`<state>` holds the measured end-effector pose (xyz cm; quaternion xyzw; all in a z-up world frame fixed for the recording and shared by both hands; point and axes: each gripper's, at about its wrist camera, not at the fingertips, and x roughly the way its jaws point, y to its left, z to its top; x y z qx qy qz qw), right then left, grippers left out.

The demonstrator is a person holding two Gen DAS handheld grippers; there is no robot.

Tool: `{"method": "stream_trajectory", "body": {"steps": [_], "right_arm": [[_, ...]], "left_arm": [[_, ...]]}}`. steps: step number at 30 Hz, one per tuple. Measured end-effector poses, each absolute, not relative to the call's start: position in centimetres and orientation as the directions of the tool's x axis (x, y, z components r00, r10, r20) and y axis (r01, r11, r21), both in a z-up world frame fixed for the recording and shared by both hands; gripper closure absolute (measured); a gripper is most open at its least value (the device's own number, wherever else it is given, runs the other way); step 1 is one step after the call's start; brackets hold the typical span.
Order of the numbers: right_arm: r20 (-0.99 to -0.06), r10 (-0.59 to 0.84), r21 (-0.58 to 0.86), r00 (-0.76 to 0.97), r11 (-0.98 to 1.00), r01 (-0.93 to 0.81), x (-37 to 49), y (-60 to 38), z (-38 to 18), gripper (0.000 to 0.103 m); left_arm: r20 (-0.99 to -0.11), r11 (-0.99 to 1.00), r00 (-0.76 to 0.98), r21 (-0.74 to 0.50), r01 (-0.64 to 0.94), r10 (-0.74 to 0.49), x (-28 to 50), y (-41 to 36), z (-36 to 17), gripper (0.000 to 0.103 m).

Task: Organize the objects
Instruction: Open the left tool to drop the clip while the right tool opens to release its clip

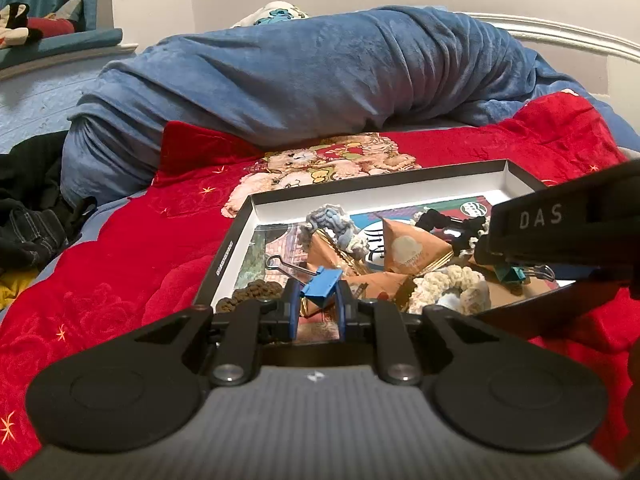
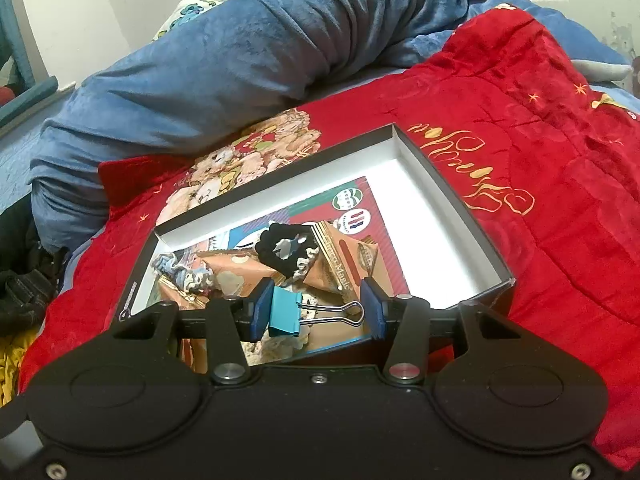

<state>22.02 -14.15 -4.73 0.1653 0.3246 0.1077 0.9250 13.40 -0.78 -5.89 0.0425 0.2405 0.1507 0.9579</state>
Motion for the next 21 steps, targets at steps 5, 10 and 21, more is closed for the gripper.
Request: {"method": "stream_trajectory", "body": {"steps": [5,10,21], "right_arm": [[-0.562,0.307,0.377,0.768,0.922,-0.093,22.0,-14.1,-4.8,0.057],[-0.562,0.307,0.38,0.768,0.921,-0.089,22.0,-14.2,-4.8,0.057],[-0.536,0.312,0.398,0.784,0.913,-0.091,21.3,-14.5,-4.1,0.055]], "left_arm": [[-0.468,0.952,0.83,0.144,-0.269,0.305,13.7,-0.5,-6.3,0.079],[-0.471,0.953,0.828,0.145,-0.268,0.304,13.8,-0.4,-6.4,0.075],[-0.424,0.947,0.849,0.199,-0.254,0.316,12.7,-0.7,-5.3,0.029]]}}
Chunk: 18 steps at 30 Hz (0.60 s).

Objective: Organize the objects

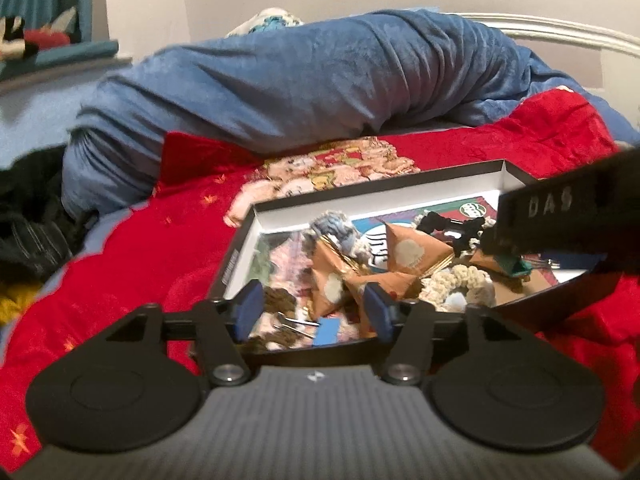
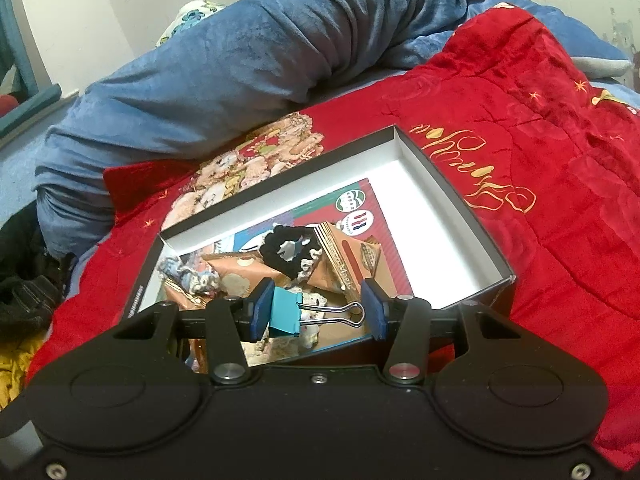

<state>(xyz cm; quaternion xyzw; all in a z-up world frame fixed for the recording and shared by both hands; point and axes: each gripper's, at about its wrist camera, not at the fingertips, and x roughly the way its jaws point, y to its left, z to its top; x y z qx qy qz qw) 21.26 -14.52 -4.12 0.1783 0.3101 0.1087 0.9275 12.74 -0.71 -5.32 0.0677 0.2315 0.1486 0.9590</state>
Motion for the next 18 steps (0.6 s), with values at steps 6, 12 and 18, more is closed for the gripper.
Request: {"method": "stream_trajectory", "body": {"steps": [6,12,18], "right_arm": [[-0.442,0.304,0.399,0.844,0.909,-0.118,18.9,-14.9,-1.1,0.031],[-0.371,0.286,0.394,0.883,0.91,-0.128,14.5,-16.4,2.3,0.008],[-0.357,0.224,0.298,0.907,0.947,-0.117,7.7,-17.9,5.6,0.0]], "left_arm": [[-0.368,0.935,0.864,0.214,-0.281,0.344,10.9,-0.3,-3.5,0.013],[-0.338,0.949,0.89,0.186,-0.254,0.305,8.5,-0.1,-0.5,0.0],[-0.367,0.975,0.904,0.053,-0.216,0.221,3.6,0.4,2.7,0.0]]}}
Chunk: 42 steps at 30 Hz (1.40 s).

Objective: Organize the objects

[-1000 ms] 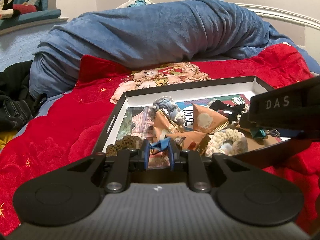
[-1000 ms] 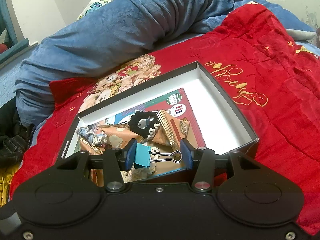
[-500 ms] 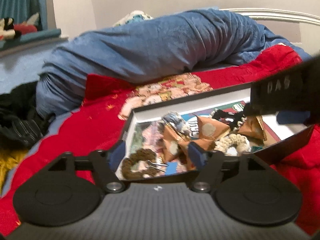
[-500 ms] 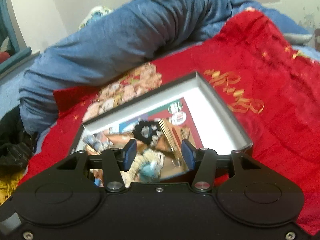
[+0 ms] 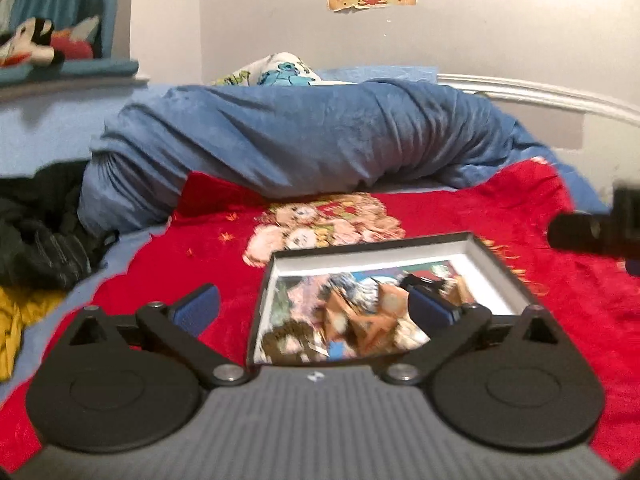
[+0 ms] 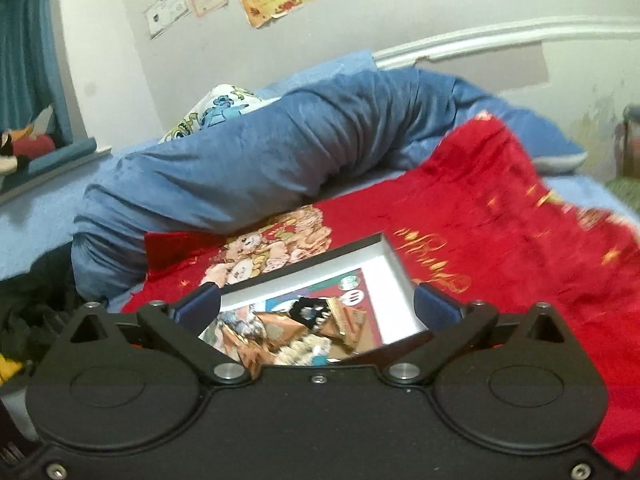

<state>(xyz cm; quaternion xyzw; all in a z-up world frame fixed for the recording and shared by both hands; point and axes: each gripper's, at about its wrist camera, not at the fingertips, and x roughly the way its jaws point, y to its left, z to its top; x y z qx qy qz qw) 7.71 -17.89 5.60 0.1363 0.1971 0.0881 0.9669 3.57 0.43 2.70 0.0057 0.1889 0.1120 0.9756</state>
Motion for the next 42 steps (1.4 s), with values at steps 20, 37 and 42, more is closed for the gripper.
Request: {"method": "stream_trajectory", "body": {"steps": [20,37,42], "right_arm": [[-0.509,0.049,0.331,0.859,0.933,0.143,4.1,-21.7,-1.4,0.0],[-0.578,0.005,0.095,0.816,0.994,0.061,7.7,-17.8,-3.9,0.0],[-0.631,0.021,0.046,0.775,0.999,0.011,8.7,-16.4,-5.0,0.0]], "left_arm": [[-0.585,0.964,0.792,-0.062,-0.259,0.176,2.1,3.4,-2.4,0.0],[-0.664,0.969,0.731,-0.037,-0.246,0.16,2.7,3.3,-4.1,0.0],[-0.67,0.969,0.727,-0.046,-0.243,0.151,3.0,3.5,-4.2,0.0]]}}
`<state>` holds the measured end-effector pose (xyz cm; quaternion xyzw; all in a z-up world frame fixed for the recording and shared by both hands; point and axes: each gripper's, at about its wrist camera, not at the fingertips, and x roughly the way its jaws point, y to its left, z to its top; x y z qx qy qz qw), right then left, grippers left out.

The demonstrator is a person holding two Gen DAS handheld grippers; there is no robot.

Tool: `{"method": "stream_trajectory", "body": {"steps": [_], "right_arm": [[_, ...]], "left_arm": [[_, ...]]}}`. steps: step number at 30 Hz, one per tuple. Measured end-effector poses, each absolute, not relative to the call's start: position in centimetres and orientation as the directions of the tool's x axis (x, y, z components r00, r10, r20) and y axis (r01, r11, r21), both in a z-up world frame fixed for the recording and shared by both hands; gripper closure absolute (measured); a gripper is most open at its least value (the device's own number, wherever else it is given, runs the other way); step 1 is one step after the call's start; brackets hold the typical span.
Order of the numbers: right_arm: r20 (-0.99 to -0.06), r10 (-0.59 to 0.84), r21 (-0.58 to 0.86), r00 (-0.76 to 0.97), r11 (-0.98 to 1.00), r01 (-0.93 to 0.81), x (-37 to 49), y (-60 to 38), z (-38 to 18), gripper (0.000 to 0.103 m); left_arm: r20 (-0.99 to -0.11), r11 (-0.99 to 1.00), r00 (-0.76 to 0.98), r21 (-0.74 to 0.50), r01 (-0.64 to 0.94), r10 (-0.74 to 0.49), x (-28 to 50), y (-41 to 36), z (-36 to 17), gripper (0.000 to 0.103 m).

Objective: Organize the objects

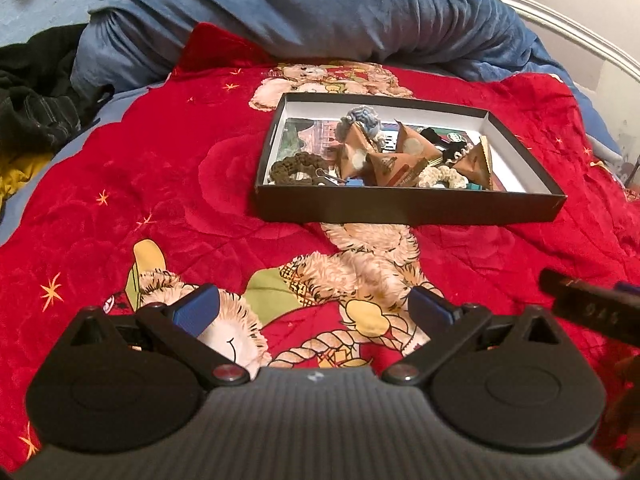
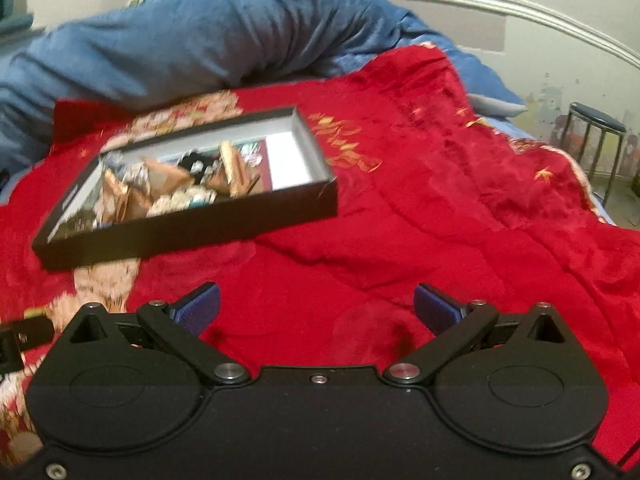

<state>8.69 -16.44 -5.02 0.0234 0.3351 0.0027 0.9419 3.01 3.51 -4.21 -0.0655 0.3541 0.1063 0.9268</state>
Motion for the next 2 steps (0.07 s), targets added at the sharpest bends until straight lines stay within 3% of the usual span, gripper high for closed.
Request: {"method": "stream_trajectory", "body": {"steps": [2], "right_arm": [[-0.655,0.028,0.025,0.755,1.0,-0.015,9.22,-15.83,-5.67,0.0]], "left_arm": [[-0.669,0.967,0.727,-0.047,-0.249,0.155,3.06,3.68,-4.24,0.0]]}}
